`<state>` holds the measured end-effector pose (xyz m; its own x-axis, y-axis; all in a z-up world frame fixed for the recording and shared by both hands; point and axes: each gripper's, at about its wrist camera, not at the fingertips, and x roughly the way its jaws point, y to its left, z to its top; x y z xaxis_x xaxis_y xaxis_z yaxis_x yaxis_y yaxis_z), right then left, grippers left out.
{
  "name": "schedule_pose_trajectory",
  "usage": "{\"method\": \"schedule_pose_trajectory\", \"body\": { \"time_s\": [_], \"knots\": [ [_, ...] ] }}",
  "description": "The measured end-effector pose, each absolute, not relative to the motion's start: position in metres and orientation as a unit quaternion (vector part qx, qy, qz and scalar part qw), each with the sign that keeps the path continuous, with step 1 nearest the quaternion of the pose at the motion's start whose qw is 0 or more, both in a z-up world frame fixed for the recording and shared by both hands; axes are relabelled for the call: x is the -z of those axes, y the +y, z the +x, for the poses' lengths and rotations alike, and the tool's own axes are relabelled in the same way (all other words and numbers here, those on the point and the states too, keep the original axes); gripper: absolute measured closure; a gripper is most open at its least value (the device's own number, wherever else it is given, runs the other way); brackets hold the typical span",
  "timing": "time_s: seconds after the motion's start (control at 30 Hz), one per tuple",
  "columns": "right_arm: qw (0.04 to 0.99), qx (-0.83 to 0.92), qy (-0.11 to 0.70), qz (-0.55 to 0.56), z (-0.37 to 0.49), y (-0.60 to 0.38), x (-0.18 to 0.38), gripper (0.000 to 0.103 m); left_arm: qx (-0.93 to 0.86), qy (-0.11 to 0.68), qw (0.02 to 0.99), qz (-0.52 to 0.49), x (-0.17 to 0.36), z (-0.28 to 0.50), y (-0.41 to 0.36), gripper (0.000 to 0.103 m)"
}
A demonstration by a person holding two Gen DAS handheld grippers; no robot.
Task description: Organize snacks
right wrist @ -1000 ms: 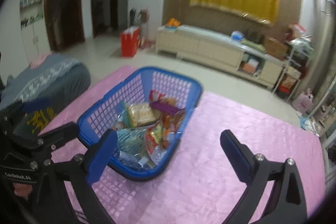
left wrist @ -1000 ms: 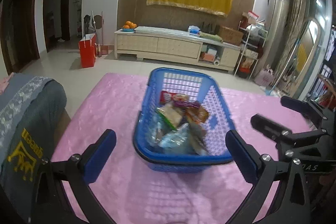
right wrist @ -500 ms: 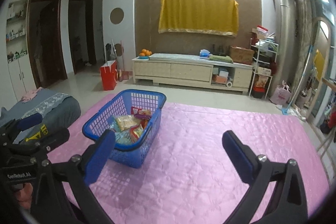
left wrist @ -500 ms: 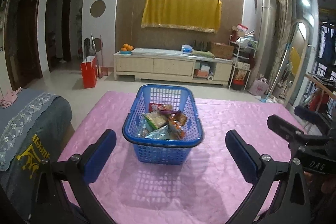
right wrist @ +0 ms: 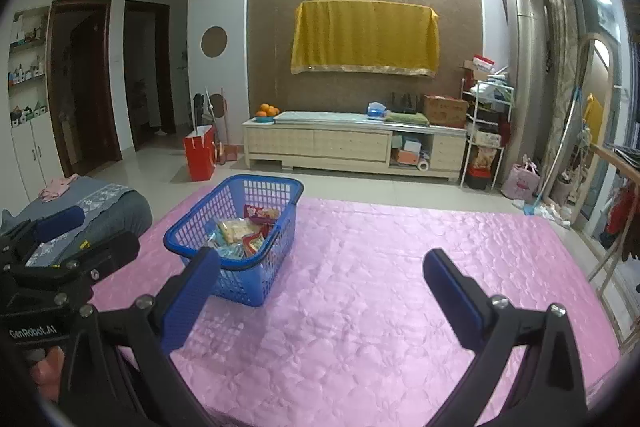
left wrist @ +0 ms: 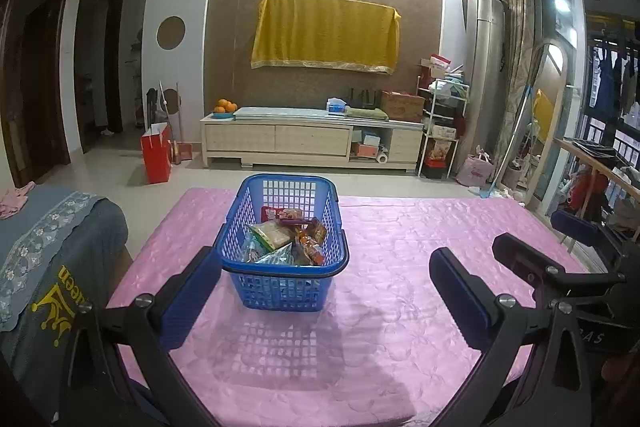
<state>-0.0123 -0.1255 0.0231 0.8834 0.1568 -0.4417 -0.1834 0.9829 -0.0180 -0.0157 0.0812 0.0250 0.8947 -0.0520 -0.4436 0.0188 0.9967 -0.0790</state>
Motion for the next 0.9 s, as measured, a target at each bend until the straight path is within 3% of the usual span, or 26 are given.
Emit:
{"method": "schedule_pose_trajectory", "body": {
  "time_s": [0.9],
  "knots": [
    [0.966, -0.074, 0.247, -0.020, -0.019, -0.137, -0.015, 0.000, 0.017, 0.238, 0.971, -0.022, -0.021, -0.021, 0.070, 0.000]
  ]
}}
